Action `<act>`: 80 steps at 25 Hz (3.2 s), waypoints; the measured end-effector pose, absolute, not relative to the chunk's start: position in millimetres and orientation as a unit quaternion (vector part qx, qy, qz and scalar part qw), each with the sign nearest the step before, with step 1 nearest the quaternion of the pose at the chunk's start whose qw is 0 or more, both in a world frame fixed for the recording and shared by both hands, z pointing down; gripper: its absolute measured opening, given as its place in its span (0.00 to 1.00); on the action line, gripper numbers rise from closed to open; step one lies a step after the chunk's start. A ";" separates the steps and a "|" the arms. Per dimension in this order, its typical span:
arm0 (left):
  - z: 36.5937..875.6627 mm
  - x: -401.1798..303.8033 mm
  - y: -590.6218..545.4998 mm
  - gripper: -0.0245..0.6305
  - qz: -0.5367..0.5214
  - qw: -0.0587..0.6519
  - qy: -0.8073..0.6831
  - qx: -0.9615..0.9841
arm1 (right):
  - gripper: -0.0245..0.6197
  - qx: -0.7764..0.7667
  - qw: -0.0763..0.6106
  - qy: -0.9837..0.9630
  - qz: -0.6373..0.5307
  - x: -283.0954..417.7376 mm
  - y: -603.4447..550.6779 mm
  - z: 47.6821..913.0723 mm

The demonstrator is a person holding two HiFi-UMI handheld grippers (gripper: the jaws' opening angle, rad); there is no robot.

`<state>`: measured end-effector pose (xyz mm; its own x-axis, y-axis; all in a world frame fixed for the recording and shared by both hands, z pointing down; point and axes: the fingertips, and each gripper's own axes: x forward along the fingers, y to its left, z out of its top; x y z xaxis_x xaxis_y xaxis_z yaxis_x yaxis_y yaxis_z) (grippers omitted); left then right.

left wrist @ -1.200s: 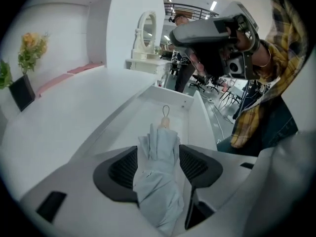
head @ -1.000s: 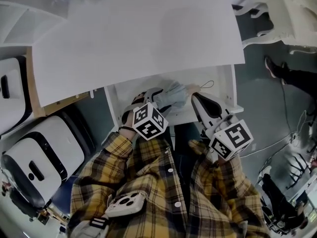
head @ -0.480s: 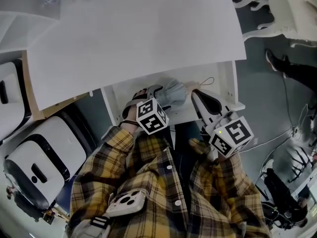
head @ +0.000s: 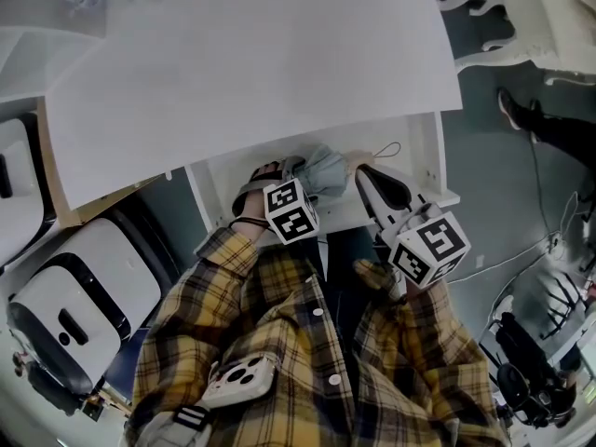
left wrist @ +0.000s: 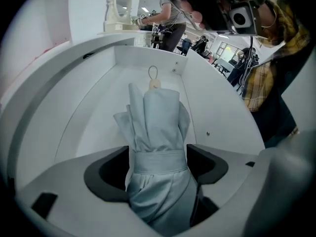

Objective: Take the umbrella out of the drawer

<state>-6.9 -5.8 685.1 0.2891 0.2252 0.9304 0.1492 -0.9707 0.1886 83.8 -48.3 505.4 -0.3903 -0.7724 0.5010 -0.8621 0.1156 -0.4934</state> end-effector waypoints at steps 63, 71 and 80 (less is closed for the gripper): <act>629.0 -7.2 -16.6 0.52 0.571 0.039 0.053 0.819 | 0.06 0.497 0.084 -0.792 0.344 60.6 -56.3 468.4; 594.1 -9.5 -29.6 0.52 0.543 0.058 -0.011 0.838 | 0.06 0.478 0.085 -0.813 0.321 50.2 -61.0 446.2; 540.4 -18.8 -52.8 0.52 0.494 0.101 -0.089 0.859 | 0.06 0.449 0.074 -0.841 0.294 35.2 -62.9 411.1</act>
<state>-18.8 -52.8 540.4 0.4957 -0.0526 0.8669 -0.2531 -0.9636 0.0863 35.2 -62.9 411.1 -0.5866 -0.7108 0.3882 -0.7980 0.4252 -0.4272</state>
